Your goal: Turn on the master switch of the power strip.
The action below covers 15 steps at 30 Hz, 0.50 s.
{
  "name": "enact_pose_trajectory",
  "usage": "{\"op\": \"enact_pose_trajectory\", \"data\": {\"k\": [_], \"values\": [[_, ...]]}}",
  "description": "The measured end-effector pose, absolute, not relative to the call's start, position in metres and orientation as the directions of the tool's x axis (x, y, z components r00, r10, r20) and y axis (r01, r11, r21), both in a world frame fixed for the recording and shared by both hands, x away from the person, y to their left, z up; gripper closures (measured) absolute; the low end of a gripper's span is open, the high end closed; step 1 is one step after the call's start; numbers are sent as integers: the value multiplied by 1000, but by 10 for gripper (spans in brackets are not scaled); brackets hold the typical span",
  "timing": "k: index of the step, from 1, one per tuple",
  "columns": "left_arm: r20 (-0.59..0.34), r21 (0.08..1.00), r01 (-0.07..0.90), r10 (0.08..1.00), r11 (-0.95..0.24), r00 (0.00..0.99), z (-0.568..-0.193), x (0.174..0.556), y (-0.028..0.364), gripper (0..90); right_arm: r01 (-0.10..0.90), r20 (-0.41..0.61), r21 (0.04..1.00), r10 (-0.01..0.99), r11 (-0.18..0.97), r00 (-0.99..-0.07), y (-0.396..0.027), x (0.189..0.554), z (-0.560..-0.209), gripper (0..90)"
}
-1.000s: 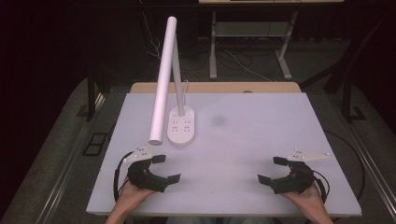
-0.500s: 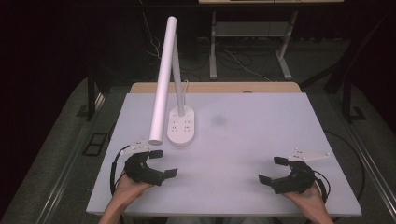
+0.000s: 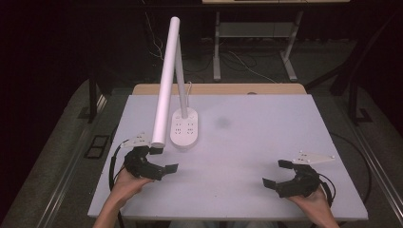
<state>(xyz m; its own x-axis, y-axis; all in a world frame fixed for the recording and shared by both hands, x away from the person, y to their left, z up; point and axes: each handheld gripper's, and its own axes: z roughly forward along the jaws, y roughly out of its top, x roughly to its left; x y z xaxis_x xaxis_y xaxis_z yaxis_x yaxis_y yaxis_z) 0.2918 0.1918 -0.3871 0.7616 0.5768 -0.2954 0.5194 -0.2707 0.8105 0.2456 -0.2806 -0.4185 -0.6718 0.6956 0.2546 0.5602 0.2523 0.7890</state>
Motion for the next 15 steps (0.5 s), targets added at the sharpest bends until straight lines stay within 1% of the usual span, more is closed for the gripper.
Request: {"op": "enact_pose_trajectory", "data": {"k": [15], "values": [[-291,799,533,598,-277,747,-379,309,197,0,561,255,788,694,255,-674,-281,246,-419,0]]}}
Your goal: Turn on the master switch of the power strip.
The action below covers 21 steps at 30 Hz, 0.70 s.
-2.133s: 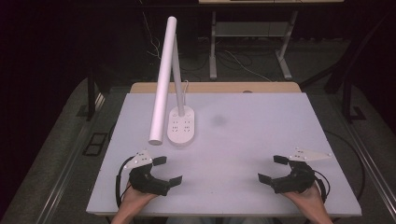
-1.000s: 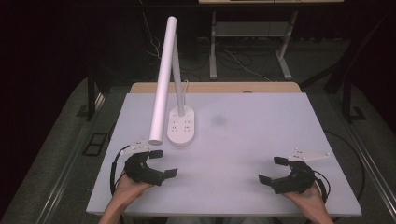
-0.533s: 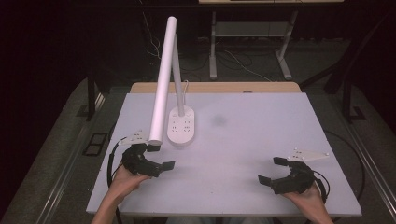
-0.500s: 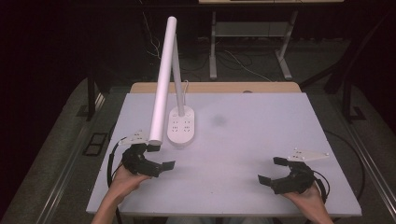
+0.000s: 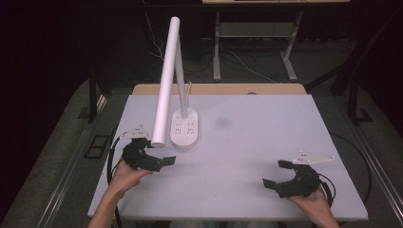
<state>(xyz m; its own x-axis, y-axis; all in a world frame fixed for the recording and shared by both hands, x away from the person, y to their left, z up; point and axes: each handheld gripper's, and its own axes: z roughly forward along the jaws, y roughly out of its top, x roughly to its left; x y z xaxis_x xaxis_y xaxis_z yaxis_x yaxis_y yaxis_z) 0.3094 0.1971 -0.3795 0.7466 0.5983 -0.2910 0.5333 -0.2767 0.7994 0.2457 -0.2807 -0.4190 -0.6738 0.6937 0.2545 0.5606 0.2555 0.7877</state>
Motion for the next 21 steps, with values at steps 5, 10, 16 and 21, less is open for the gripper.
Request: {"op": "enact_pose_trajectory", "data": {"k": [5,10,16,21], "values": [[-284,797,534,605,-282,744,-375,315,199,3,561,255,787,694,256,-674,-281,246,-419,0],[-276,799,530,610,-285,743,-371,321,201,5,563,255,786,695,255,-672,-281,246,-419,0],[-269,793,534,619,-293,738,-368,328,203,9,559,251,788,695,257,-674,-281,246,-420,0],[-259,788,535,624,-305,737,-364,336,204,11,560,252,787,695,257,-673,-281,246,-420,0]]}}
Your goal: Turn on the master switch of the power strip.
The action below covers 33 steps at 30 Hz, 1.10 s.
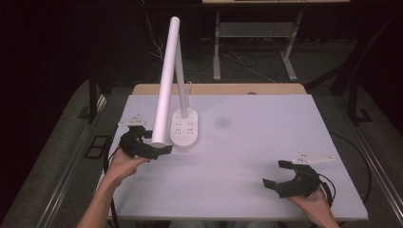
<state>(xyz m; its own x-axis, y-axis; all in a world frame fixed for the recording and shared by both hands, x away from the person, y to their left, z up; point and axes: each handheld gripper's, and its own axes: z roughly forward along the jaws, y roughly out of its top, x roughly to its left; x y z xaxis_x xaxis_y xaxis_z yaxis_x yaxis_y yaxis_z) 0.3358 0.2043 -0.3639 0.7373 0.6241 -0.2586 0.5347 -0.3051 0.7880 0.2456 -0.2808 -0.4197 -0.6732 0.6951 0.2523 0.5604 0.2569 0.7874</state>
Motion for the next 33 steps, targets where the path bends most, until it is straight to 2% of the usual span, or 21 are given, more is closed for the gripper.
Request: {"op": "enact_pose_trajectory", "data": {"k": [33], "values": [[-232,742,571,665,-350,710,-346,386,209,42,557,250,791,698,252,-671,-284,245,-420,0]]}}
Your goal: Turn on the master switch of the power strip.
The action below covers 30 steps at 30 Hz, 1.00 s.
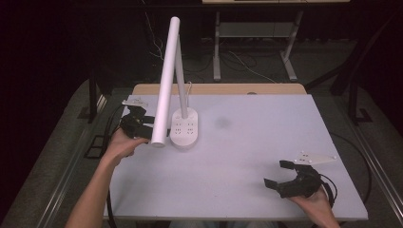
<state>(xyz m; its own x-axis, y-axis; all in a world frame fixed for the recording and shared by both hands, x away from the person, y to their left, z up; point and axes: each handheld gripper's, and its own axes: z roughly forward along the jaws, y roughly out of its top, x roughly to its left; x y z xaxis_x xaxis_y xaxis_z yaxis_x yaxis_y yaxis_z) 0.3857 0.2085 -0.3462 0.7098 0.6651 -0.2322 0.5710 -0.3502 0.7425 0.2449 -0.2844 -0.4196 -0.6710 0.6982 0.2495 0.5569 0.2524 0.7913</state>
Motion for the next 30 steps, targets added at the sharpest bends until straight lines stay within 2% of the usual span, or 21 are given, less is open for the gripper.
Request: {"op": "enact_pose_trajectory", "data": {"k": [20,30], "values": [[-191,718,586,704,-376,684,-339,419,215,133,560,251,790,699,252,-669,-284,245,-420,0],[-207,705,618,732,-348,649,-340,439,217,162,565,253,785,701,254,-667,-284,245,-421,0]]}}
